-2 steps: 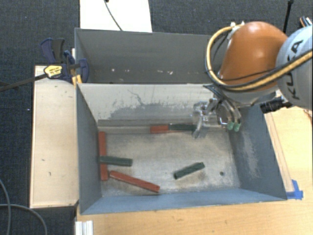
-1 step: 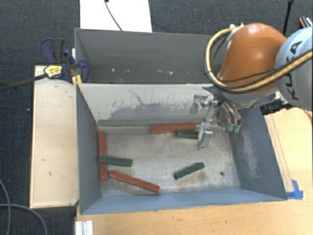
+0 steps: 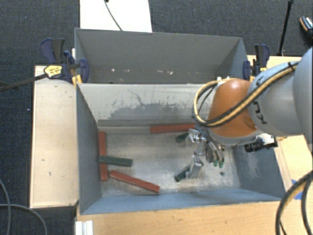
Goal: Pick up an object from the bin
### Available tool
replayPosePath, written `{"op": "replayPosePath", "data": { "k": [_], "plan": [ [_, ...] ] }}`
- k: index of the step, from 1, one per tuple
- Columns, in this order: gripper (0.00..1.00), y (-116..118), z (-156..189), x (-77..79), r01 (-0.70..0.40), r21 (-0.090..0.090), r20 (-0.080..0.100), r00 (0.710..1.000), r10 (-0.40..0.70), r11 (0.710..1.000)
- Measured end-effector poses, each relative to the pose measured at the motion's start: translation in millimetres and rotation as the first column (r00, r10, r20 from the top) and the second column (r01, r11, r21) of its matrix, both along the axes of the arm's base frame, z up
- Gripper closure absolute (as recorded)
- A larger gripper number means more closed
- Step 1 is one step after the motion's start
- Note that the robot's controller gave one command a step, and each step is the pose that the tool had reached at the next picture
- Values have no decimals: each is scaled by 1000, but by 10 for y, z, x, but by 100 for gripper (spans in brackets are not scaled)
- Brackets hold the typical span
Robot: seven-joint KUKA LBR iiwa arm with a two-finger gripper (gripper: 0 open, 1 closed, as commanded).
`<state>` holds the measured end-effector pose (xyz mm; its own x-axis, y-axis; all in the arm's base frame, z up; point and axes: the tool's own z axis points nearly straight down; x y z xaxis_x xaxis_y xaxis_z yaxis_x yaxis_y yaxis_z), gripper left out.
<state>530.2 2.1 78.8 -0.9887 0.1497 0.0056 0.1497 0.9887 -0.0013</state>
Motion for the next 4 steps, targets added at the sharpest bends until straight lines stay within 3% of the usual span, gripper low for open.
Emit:
{"op": "replayPosePath", "data": {
  "k": [1, 2, 3, 4],
  "plan": [
    [0, 102, -86, -510, -49, 1, 8, 999, 49, 999],
    [100, 100, -86, -499, -46, 1, 9, 999, 46, 999],
    [100, 176, 927, -435, -105, 0, 16, 994, 105, 994],
    [100, 116, 1625, -468, -93, 0, 16, 996, 93, 996]
  ]
}}
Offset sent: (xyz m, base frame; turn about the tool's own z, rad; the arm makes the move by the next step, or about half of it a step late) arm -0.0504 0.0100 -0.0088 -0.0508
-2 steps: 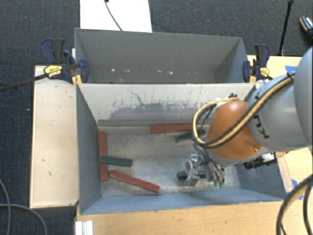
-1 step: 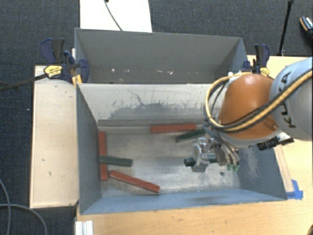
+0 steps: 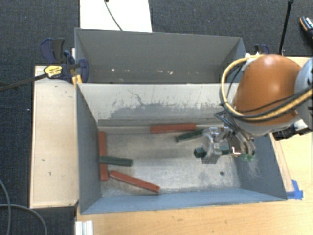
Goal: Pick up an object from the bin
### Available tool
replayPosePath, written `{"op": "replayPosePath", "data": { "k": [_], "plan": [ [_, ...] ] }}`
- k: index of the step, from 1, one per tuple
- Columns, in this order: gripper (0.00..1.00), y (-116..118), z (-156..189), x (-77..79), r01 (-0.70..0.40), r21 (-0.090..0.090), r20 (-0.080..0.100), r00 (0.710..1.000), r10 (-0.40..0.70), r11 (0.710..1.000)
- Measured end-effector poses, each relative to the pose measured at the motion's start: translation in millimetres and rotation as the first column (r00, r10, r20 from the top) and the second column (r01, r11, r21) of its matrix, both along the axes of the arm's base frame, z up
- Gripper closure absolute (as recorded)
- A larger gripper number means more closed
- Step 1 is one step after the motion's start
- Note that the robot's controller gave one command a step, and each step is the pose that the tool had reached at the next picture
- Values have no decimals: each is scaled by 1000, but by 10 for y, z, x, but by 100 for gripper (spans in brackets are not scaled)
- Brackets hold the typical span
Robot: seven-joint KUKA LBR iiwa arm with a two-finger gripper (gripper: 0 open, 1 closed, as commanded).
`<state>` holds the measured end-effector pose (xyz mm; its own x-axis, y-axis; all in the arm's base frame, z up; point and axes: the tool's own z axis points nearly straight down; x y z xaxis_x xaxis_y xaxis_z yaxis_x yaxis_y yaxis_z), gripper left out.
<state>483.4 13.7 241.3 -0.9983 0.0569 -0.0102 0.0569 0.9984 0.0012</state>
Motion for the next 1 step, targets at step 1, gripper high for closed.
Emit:
{"op": "replayPosePath", "data": {
  "k": [1],
  "plan": [
    [100, 1, -41, -12, -1, 0, -8, 1000, 1, 1000]
  ]
}}
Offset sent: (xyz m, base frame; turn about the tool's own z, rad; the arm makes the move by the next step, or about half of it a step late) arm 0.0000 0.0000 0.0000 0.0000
